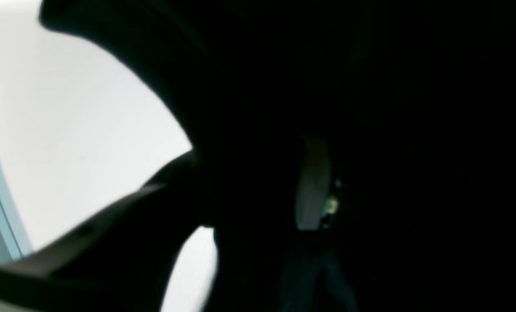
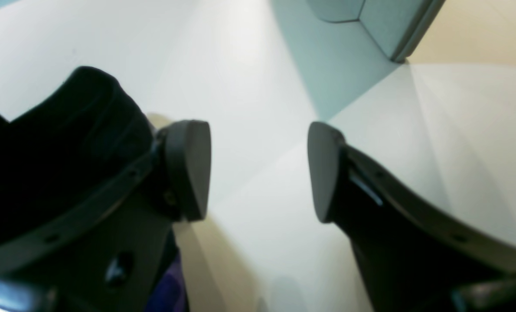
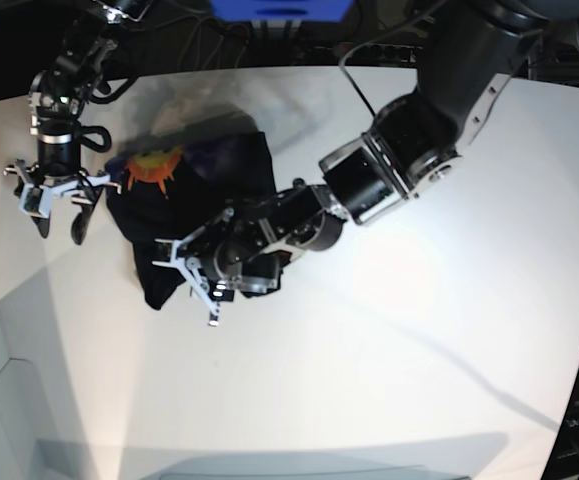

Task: Fold the T-shirt properly
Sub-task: 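Lift and rotate the folded stack with both grippers toward the right gripper, then release the left gripper and withdraw it from the stack, then pinch the stack's printed end with the right gripper and tuck it square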

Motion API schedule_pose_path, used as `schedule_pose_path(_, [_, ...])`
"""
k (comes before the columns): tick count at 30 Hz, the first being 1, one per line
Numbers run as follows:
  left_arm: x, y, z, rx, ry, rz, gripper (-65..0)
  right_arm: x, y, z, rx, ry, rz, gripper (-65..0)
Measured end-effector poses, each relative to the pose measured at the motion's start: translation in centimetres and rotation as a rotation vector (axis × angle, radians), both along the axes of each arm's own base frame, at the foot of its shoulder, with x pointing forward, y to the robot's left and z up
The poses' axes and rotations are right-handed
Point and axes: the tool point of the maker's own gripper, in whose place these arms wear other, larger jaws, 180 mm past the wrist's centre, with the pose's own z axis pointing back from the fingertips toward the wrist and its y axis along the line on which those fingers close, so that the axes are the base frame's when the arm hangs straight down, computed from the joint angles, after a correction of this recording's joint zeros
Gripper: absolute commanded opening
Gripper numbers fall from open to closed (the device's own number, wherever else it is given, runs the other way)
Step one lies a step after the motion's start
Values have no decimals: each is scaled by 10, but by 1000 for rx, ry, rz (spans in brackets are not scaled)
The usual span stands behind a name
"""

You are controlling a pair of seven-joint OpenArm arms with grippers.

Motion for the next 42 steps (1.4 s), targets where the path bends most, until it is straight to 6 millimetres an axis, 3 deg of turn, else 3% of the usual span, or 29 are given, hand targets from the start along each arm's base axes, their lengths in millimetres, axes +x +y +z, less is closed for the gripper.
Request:
schedule_pose_path(8, [28, 13, 33, -89, -11, 117, -226, -1, 5, -3, 20, 2, -4, -295])
schedule_pose_path(17, [59, 11, 111, -278, -122, 227, -226, 0, 10, -3, 35, -3, -7, -295])
schedule_pose_path(20, [67, 31, 131, -358, -151, 294, -226, 0, 12, -4, 38, 0, -5, -297])
schedule_pose_path(23, [91, 81, 168, -443, -244, 434, -226, 3, 16, 10, 12, -25, 12, -322])
schedule_pose_path(25, [104, 131, 200, -541, -326, 567, -226, 8, 29, 28, -3, -70, 49, -379])
schedule_pose_path(26, [106, 160, 208, -575, -356, 642, -226, 9, 40, 36, -3, -95, 82, -412])
schedule_pose_path(28, [104, 221, 203, -556, -380, 813, -226, 9, 64, 37, 5, -94, 150, -474])
schedule_pose_path(32, [77, 338, 192, -532, -430, 1131, -226, -3, 110, 21, 59, -41, 261, -587])
schedule_pose_path(35, [44, 420, 185, -507, -477, 1335, -226, -14, 129, 9, 85, 0, 306, -650])
schedule_pose_path(37, [18, 455, 175, -518, -459, 1425, -226, -22, 137, 4, 97, 15, 326, -650])
schedule_pose_path(39, [-5, 477, 170, -549, -447, 1471, -226, -31, 154, -2, 119, 42, 369, -650])
schedule_pose_path(42, [-28, 498, 168, -570, -436, 1506, -226, -43, 174, -10, 153, 73, 413, -650])
